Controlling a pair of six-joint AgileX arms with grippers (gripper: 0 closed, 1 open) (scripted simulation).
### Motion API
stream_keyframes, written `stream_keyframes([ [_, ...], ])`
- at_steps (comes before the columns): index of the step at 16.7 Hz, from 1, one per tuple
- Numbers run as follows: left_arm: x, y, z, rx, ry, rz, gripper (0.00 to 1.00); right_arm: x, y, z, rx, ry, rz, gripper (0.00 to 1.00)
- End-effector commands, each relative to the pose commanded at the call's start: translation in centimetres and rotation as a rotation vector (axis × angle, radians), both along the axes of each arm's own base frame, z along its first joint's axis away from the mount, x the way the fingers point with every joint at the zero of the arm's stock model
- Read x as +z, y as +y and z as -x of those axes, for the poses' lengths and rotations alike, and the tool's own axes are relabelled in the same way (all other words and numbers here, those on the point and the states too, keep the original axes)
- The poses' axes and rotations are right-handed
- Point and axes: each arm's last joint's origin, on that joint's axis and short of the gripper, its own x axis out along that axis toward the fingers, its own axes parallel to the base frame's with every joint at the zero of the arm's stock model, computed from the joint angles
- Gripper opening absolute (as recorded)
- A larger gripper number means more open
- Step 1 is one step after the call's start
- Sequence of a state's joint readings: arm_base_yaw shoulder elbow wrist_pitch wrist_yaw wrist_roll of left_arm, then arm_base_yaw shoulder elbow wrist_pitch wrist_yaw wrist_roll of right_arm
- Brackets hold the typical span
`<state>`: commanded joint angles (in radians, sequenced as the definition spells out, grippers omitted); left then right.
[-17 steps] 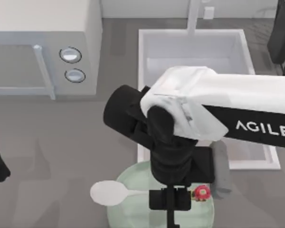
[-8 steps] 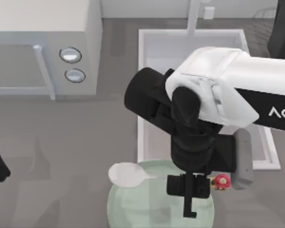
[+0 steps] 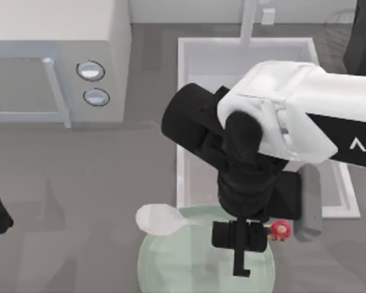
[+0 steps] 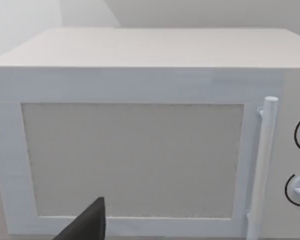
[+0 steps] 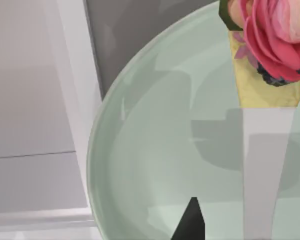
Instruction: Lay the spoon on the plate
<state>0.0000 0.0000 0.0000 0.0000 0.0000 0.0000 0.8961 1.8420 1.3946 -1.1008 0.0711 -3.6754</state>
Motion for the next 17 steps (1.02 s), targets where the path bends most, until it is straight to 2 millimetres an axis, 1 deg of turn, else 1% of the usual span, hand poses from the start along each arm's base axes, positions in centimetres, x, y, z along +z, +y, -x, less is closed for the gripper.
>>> stream_keyframes([
  [5,0.0,0.0,0.0,0.0,0.0,0.0,1.0,-1.9,1.7,0.3,0.053,0.007,-0.031,0.0],
  [9,0.0,0.0,0.0,0.0,0.0,0.0,1.0,-4.3,3.0,0.7,0.091,0.028,-0.033,0.0],
  [12,0.0,0.0,0.0,0.0,0.0,0.0,1.0,-6.4,3.2,1.1,0.103,0.06,-0.002,0.0],
  [13,0.0,0.0,0.0,0.0,0.0,0.0,1.0,-6.7,3.1,1.1,0.103,0.066,0.005,0.0],
  [17,0.0,0.0,0.0,0.0,0.0,0.0,1.0,-6.7,3.1,1.1,0.103,0.066,0.005,0.0],
])
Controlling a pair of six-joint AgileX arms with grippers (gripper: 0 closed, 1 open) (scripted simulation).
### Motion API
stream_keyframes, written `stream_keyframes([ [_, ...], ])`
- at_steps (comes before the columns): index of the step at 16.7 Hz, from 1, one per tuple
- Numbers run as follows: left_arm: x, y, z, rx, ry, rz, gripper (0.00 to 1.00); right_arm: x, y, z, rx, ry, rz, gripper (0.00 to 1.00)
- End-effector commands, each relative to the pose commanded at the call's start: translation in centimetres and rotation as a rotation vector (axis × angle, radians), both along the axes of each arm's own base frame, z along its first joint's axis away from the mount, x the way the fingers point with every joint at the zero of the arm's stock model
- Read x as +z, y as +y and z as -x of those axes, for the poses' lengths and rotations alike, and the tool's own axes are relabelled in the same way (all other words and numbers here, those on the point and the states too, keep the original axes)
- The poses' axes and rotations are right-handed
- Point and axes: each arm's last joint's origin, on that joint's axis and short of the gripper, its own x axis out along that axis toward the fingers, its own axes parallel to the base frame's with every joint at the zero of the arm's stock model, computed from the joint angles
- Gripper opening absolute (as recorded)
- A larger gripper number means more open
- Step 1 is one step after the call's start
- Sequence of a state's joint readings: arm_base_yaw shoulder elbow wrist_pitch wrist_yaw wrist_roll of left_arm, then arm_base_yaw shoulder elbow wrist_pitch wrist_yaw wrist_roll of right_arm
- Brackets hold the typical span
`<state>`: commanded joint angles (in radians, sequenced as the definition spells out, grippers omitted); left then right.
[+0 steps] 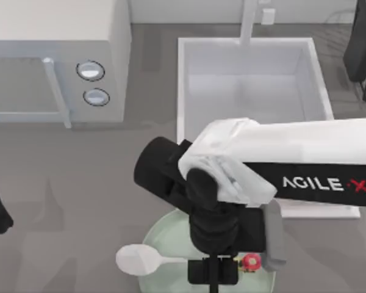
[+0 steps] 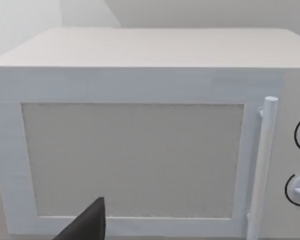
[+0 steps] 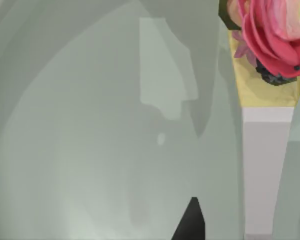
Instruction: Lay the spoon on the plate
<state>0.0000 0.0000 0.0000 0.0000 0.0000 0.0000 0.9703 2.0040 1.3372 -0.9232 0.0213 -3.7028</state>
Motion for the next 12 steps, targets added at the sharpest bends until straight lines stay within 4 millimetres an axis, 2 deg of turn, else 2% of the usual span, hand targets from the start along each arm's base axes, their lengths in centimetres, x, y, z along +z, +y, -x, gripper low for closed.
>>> stream_keyframes([
  [12,0.0,0.0,0.0,0.0,0.0,0.0,1.0,0.0,0.0,0.0,0.0,0.0,0.0,0.9],
])
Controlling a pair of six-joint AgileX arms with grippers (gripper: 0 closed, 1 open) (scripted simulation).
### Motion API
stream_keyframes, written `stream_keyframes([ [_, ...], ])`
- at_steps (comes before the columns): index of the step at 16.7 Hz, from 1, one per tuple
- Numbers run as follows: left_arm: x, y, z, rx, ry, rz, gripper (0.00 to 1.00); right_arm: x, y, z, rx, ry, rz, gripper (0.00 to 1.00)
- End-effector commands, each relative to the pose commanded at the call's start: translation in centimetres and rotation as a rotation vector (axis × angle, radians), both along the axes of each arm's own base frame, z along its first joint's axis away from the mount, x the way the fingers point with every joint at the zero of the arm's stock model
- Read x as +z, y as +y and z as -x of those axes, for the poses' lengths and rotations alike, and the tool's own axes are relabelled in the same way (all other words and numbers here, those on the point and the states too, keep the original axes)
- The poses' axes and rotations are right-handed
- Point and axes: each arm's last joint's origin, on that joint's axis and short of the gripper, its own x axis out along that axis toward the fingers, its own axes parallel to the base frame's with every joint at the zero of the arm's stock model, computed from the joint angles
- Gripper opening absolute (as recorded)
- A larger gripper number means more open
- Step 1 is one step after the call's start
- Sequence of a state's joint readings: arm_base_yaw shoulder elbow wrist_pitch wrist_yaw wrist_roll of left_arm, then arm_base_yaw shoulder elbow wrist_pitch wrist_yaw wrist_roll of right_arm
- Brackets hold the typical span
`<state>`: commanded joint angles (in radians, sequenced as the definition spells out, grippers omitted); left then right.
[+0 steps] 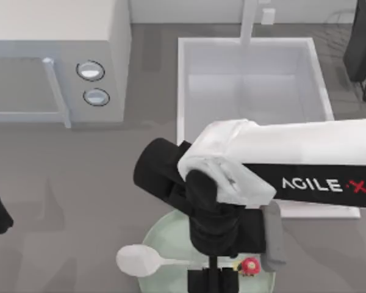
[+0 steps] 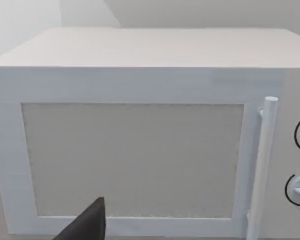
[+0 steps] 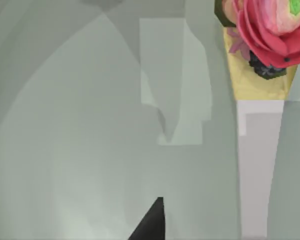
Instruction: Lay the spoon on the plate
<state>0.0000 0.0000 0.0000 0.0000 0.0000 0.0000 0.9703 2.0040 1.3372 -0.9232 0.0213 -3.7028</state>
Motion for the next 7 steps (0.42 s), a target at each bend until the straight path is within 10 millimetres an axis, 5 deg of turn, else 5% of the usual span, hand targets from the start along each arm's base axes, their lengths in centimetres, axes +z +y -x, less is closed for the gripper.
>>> stream_keyframes([
  [2,0.0,0.0,0.0,0.0,0.0,0.0,1.0,0.0,0.0,0.0,0.0,0.0,0.0,1.0],
  [7,0.0,0.0,0.0,0.0,0.0,0.0,1.0,0.0,0.0,0.0,0.0,0.0,0.0,1.0],
])
